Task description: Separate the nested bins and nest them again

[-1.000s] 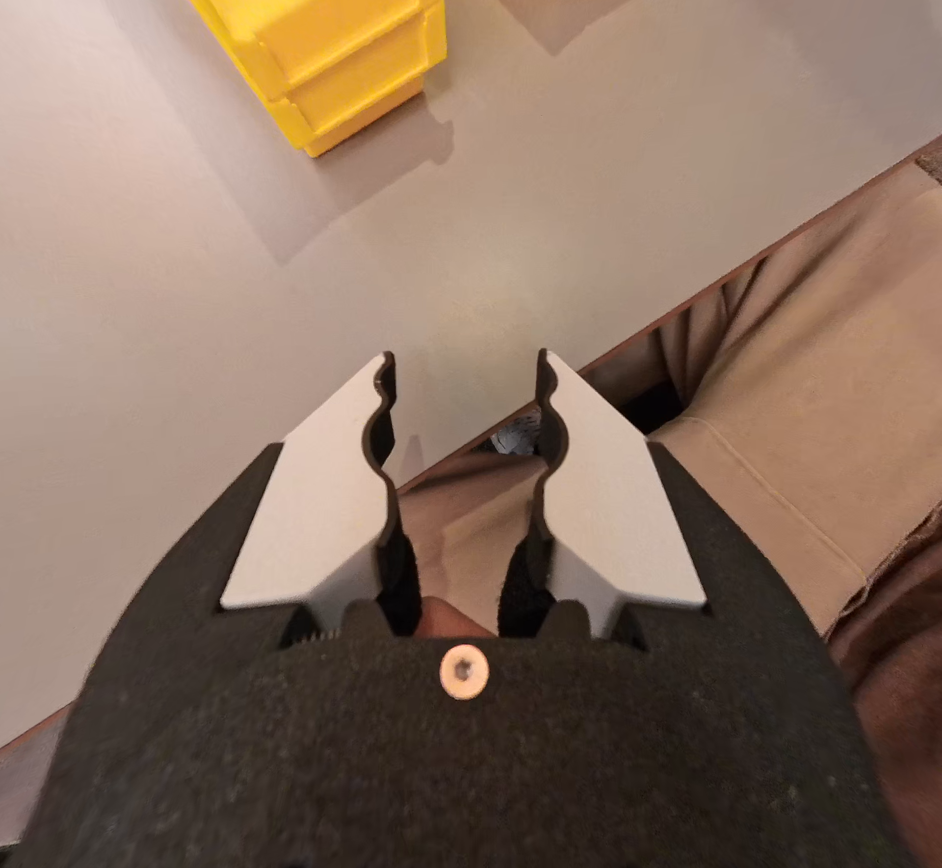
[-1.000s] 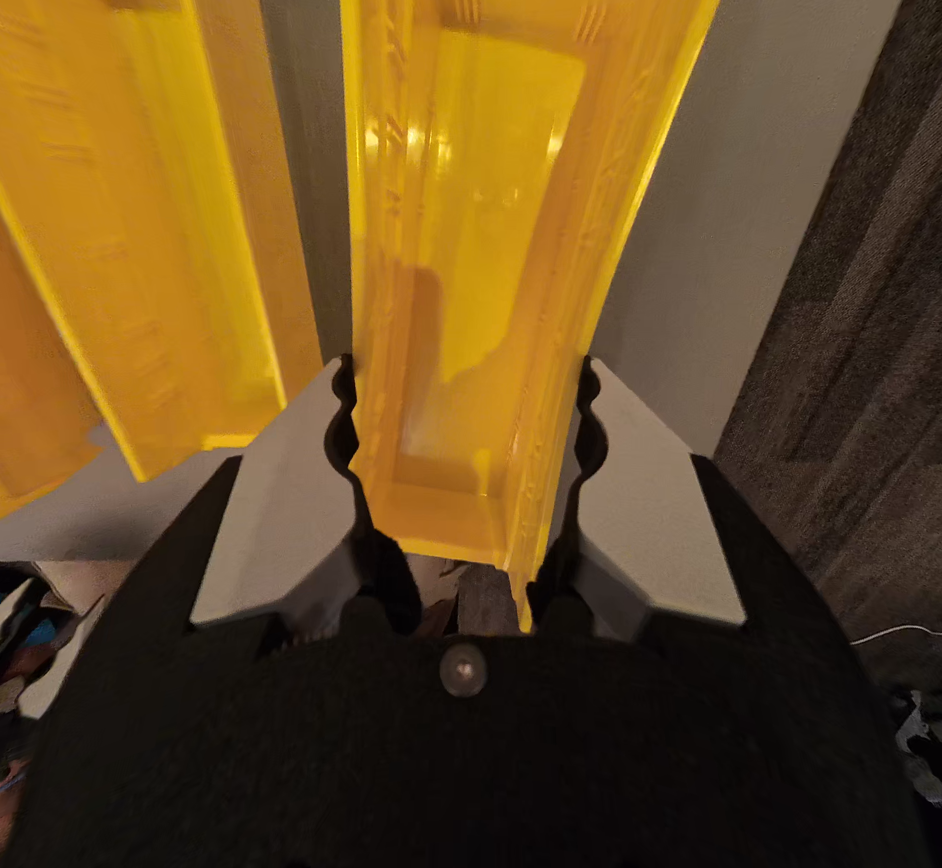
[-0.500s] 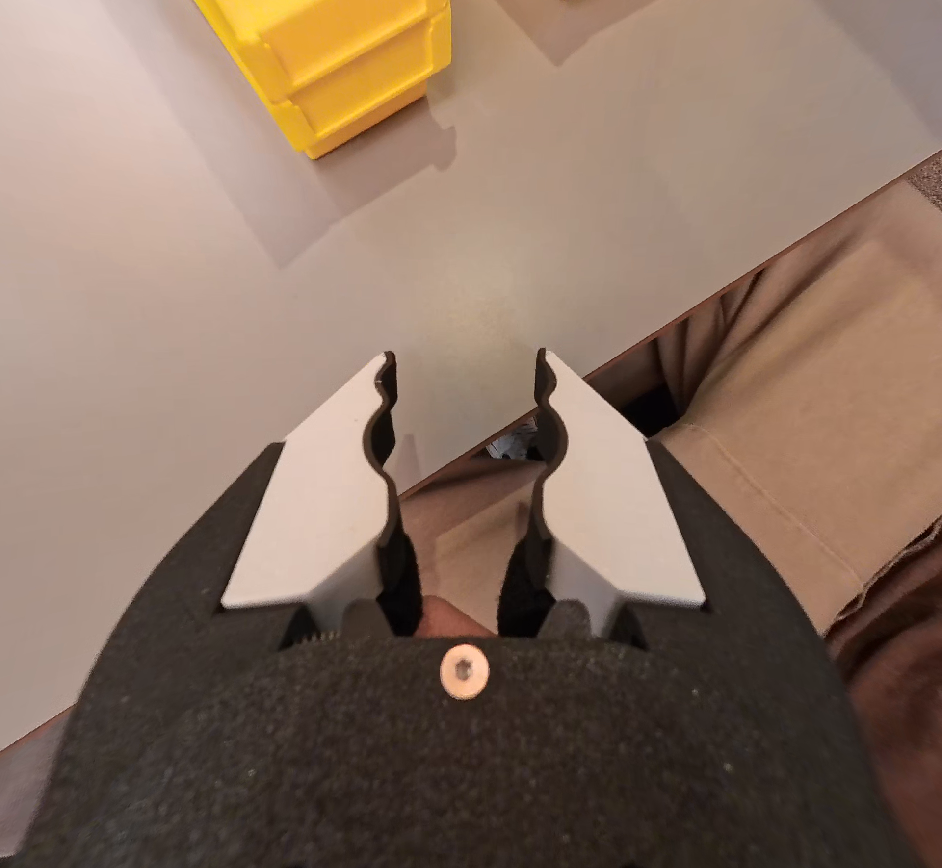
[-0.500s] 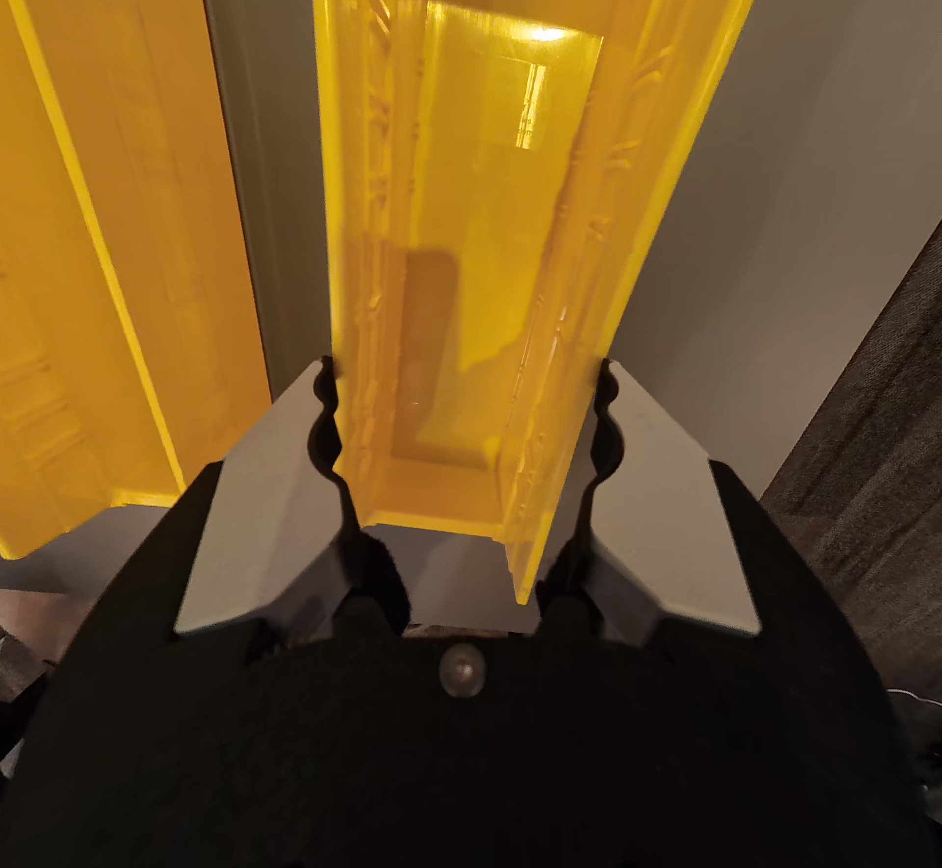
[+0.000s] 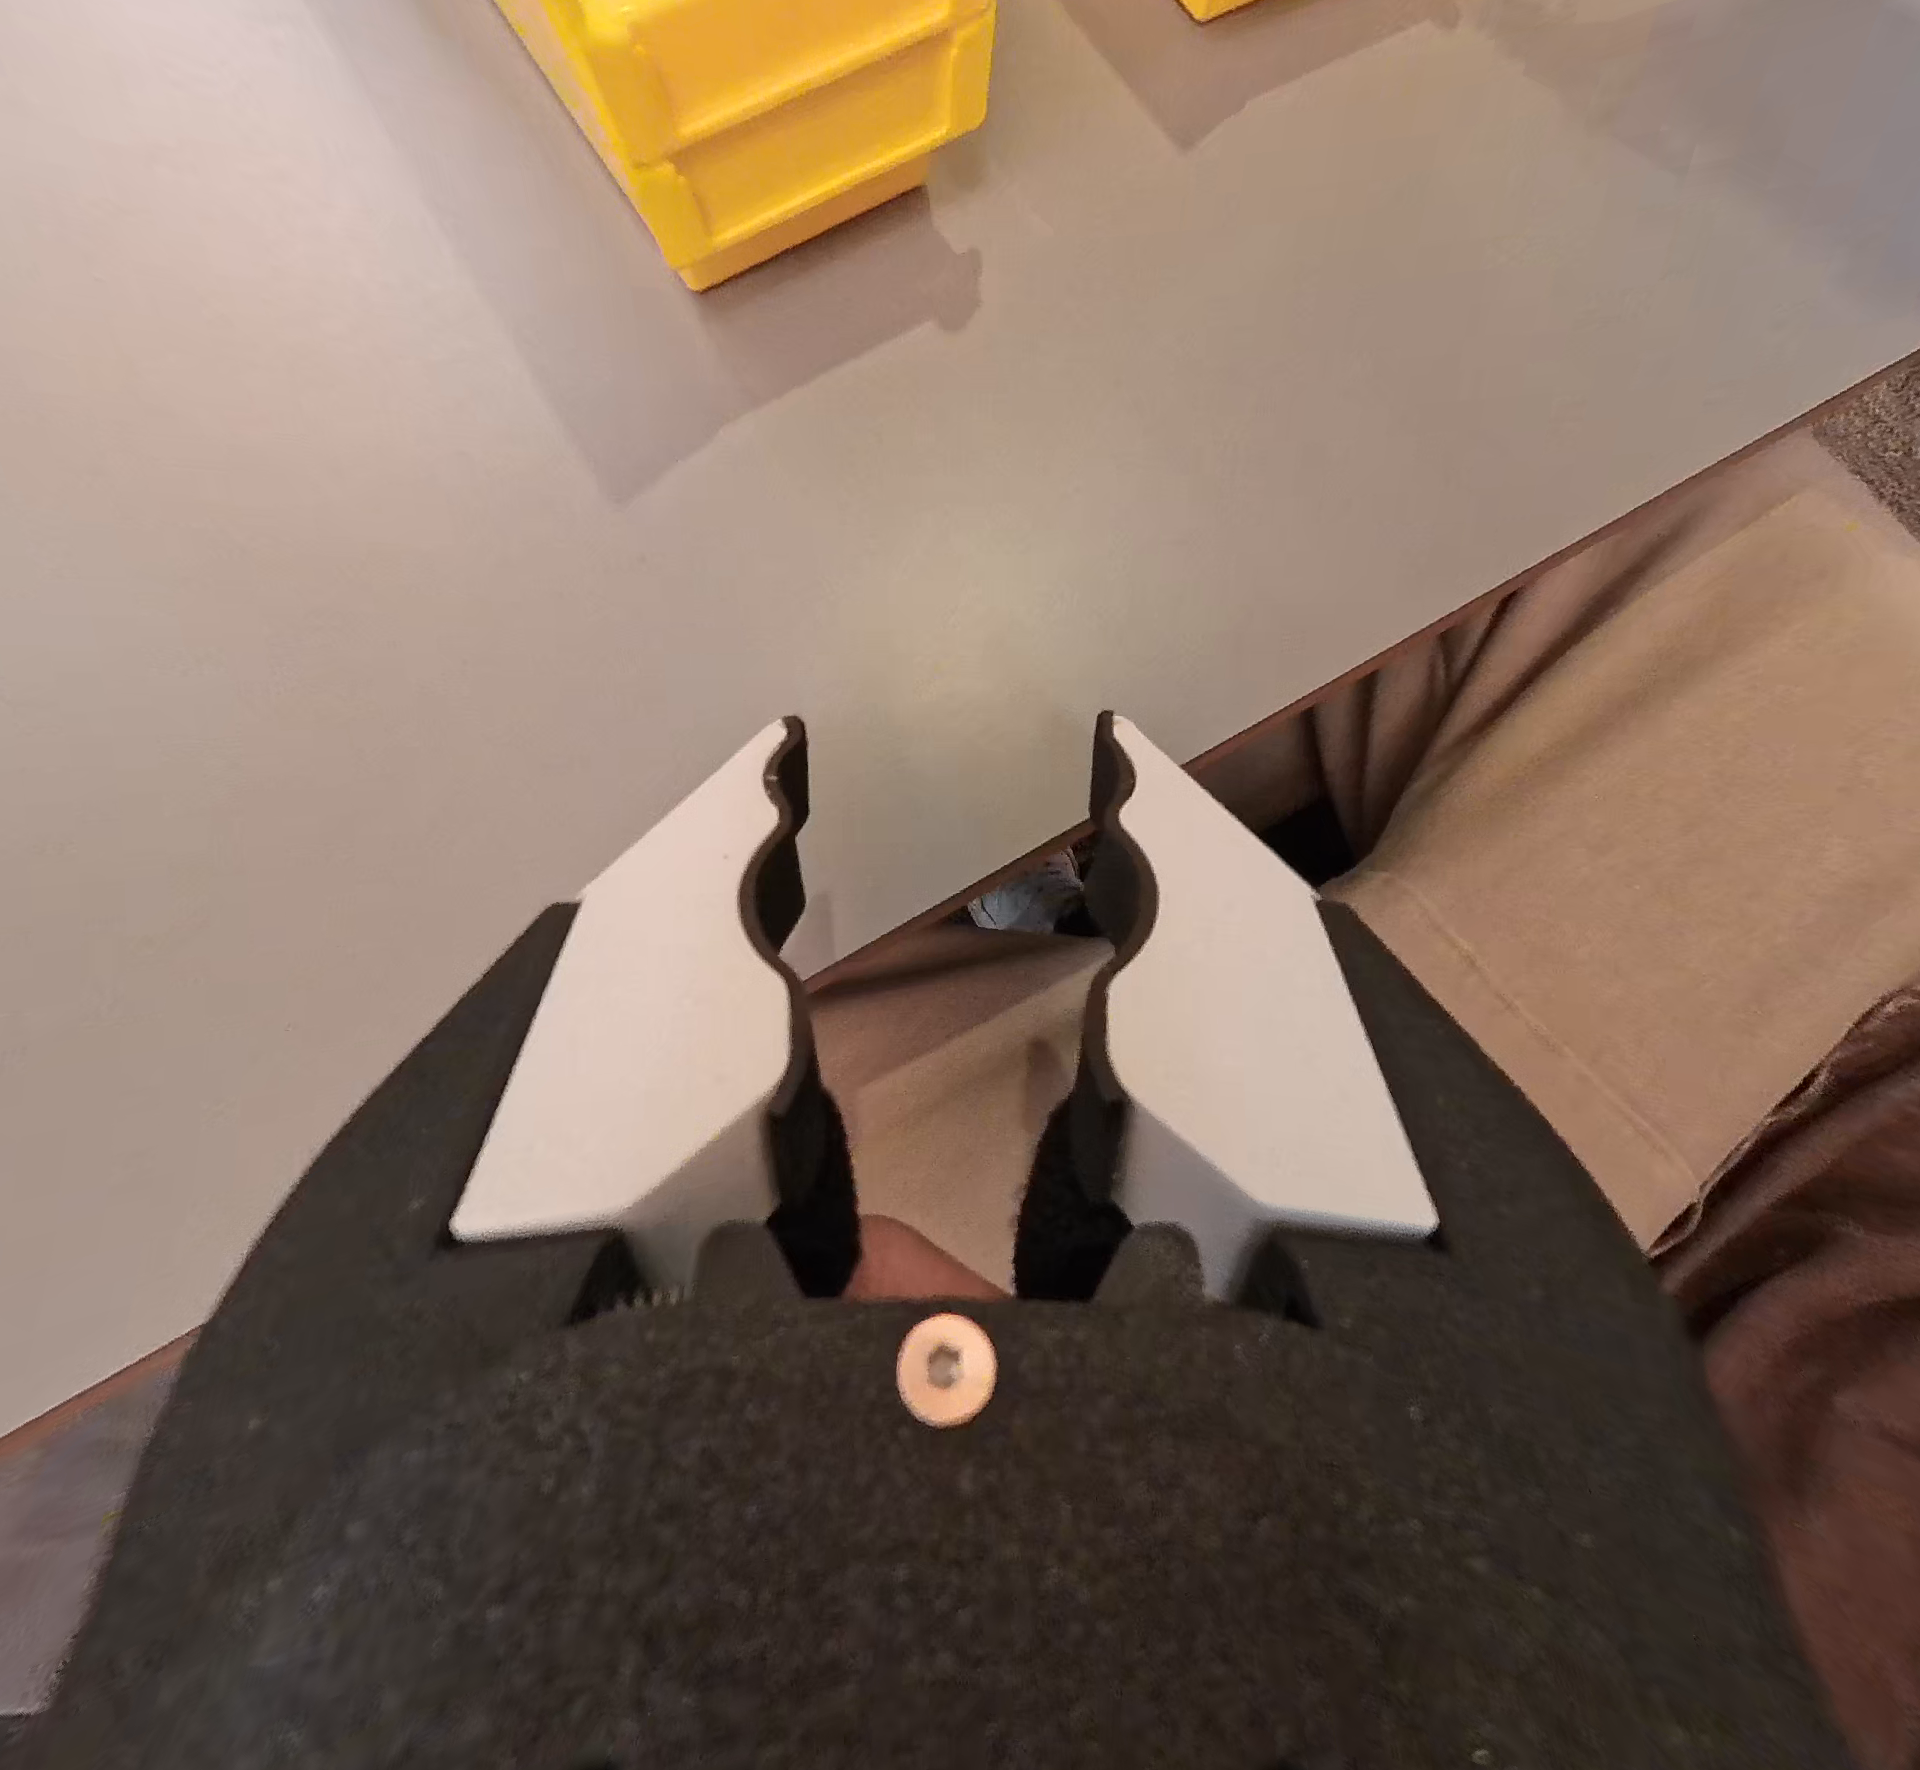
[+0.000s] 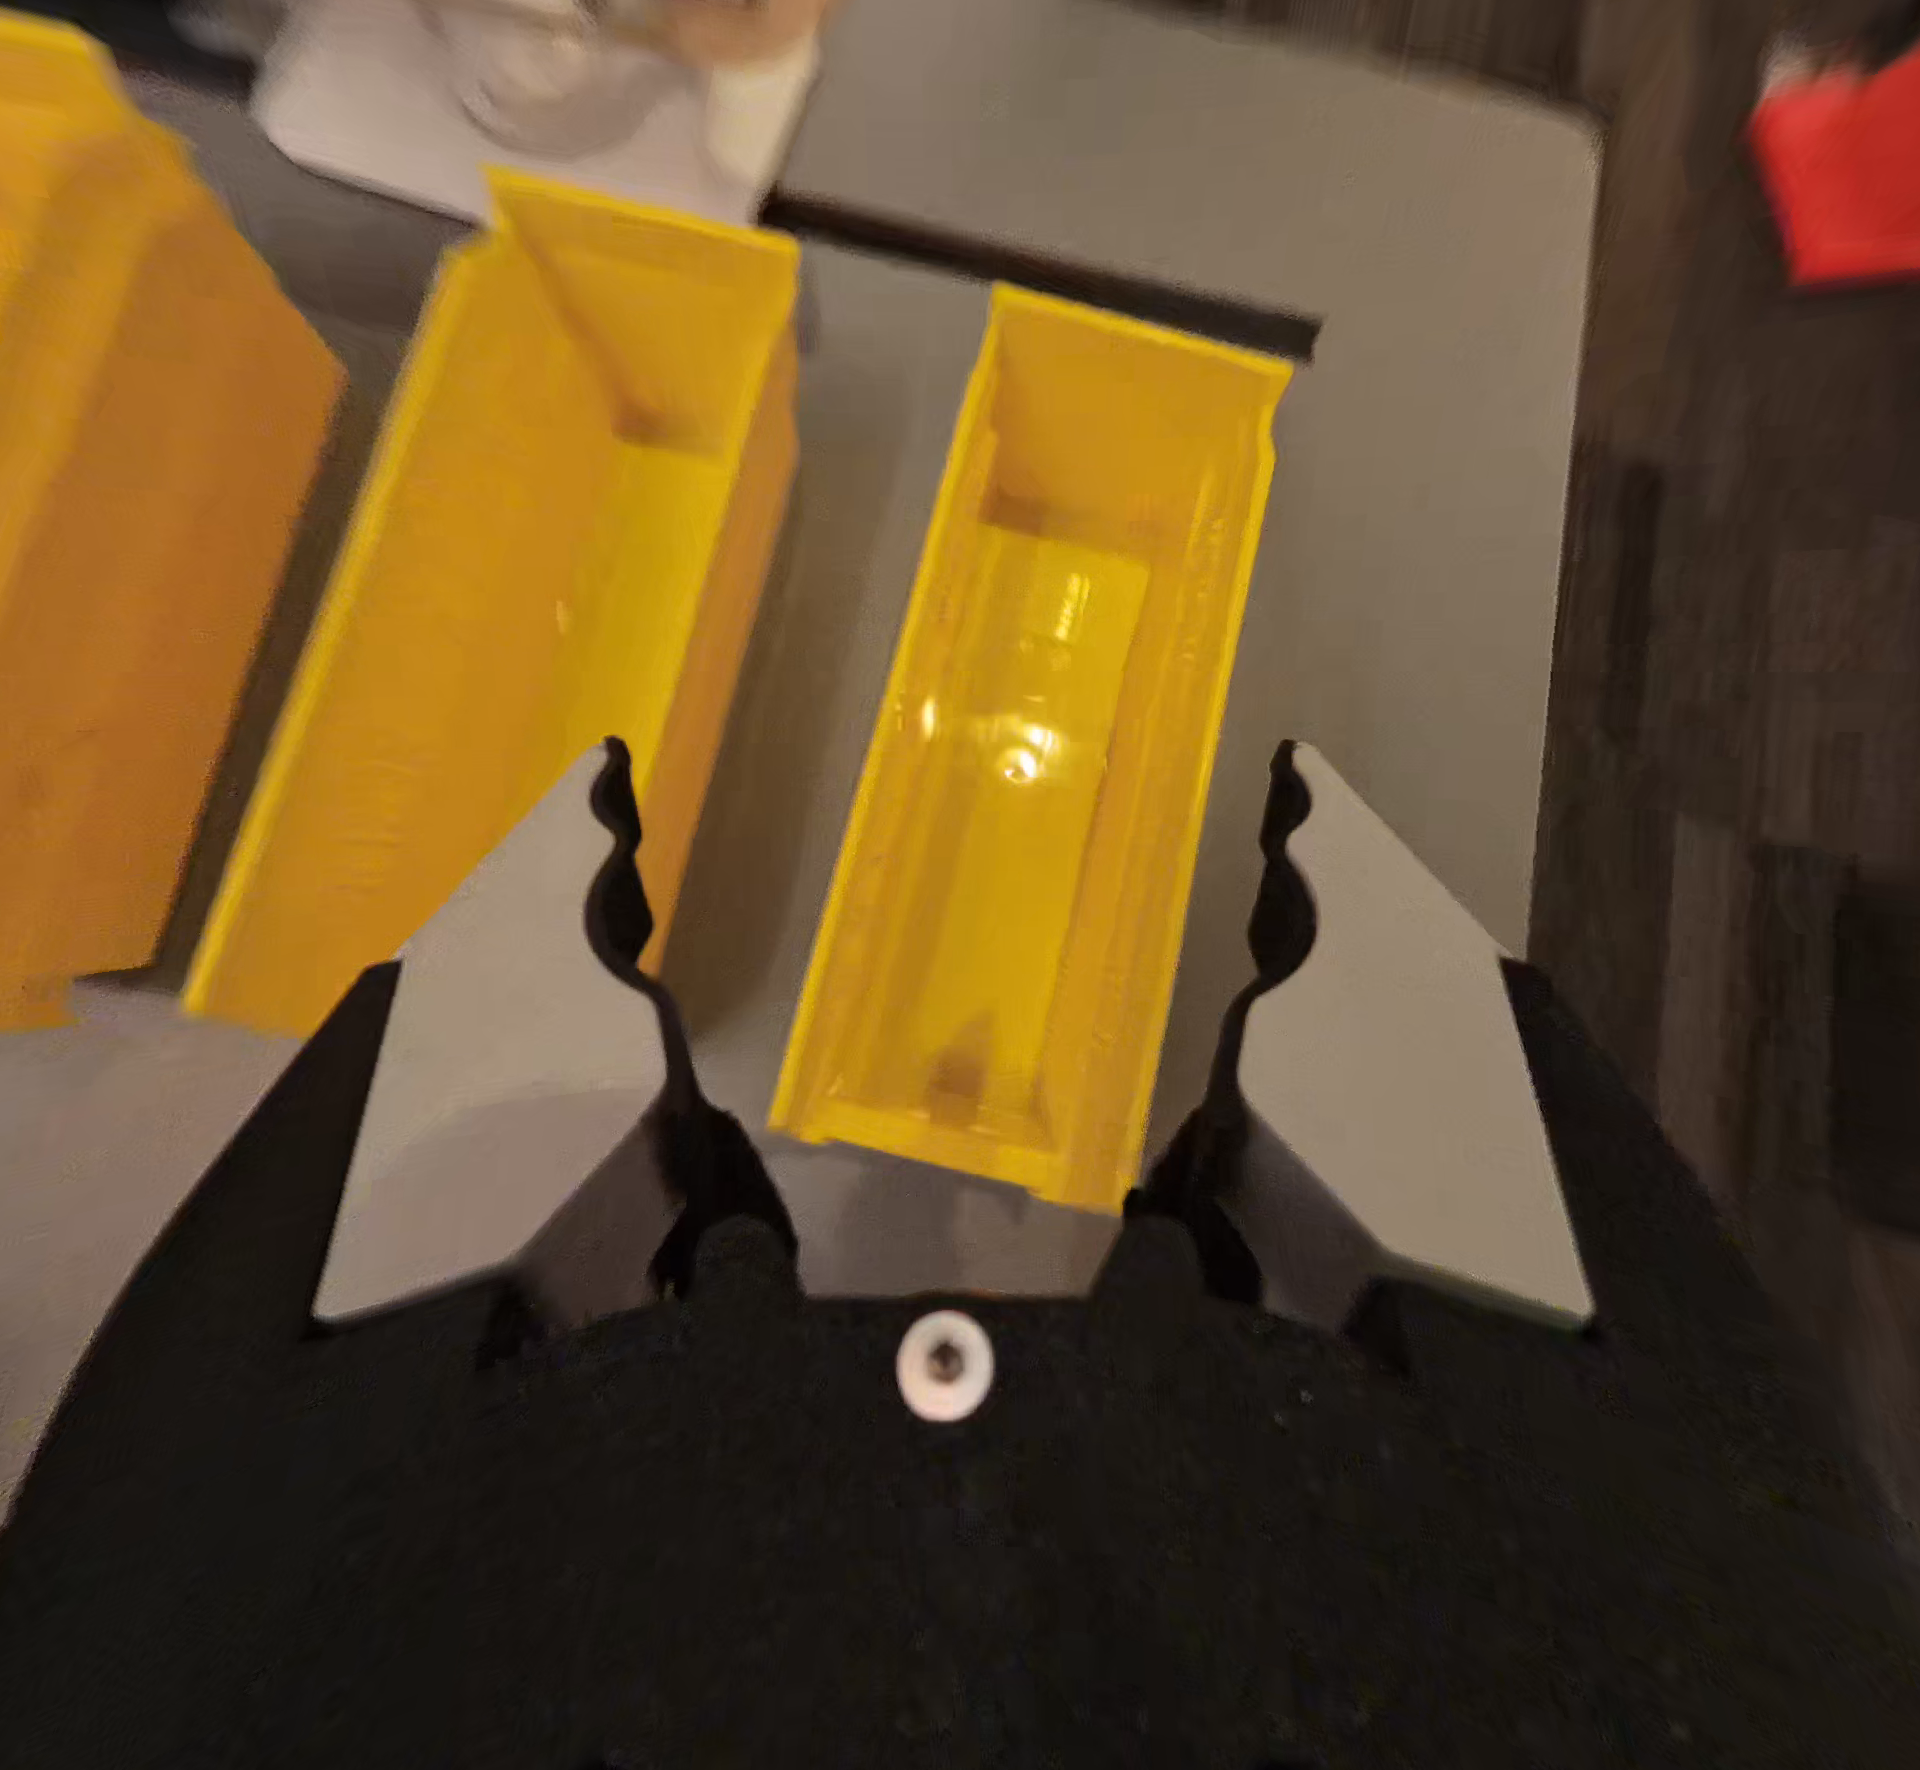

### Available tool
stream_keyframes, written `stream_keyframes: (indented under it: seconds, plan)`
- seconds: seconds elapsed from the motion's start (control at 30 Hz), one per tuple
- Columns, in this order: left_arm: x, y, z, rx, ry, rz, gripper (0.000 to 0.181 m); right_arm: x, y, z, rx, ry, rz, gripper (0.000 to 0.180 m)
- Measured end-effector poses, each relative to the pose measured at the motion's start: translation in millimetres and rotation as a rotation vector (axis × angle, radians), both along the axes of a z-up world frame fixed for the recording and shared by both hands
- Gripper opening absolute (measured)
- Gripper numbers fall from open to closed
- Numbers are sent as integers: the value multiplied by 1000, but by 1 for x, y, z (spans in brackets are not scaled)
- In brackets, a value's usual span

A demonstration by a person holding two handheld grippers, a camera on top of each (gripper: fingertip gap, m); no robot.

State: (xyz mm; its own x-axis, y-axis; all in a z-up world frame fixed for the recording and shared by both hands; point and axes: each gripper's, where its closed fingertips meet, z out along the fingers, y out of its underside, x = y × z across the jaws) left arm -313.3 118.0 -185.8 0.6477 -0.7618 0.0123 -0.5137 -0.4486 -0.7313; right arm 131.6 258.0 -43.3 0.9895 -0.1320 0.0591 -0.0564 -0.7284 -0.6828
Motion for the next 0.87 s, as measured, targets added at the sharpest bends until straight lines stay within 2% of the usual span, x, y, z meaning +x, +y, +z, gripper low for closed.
stream_keyframes:
  seconds: [0.03,0.13,0.23,0.33,0.4,0.5,0.57,0.63,0.73,0.87]
  plan:
    - [-1,0,0,-1,-3,3,52,-14,-17,6,90,2,8,117]
    - [1,0,-1,-10,-5,-4,50,-66,-79,-16,261,97,24,109]
    - [7,-1,2,-6,-25,-26,51,-96,-144,-71,232,109,-6,107]
    - [18,12,18,-13,-106,-5,54,-131,-179,-94,261,191,-7,106]
    - [28,34,36,-21,-126,25,57,-157,-186,-99,293,243,58,106]
    - [43,95,77,75,-83,90,59,-181,-188,-106,272,247,153,106]
    - [60,132,90,12,-24,109,75,-186,-188,-106,295,203,206,106]
    - [78,170,95,-55,63,129,92,-180,-188,-106,307,132,227,106]
    - [110,217,93,-157,130,192,121,-175,-186,-100,334,153,224,106]
    - [134,259,85,-226,219,313,124,-176,-186,-96,358,279,219,105]
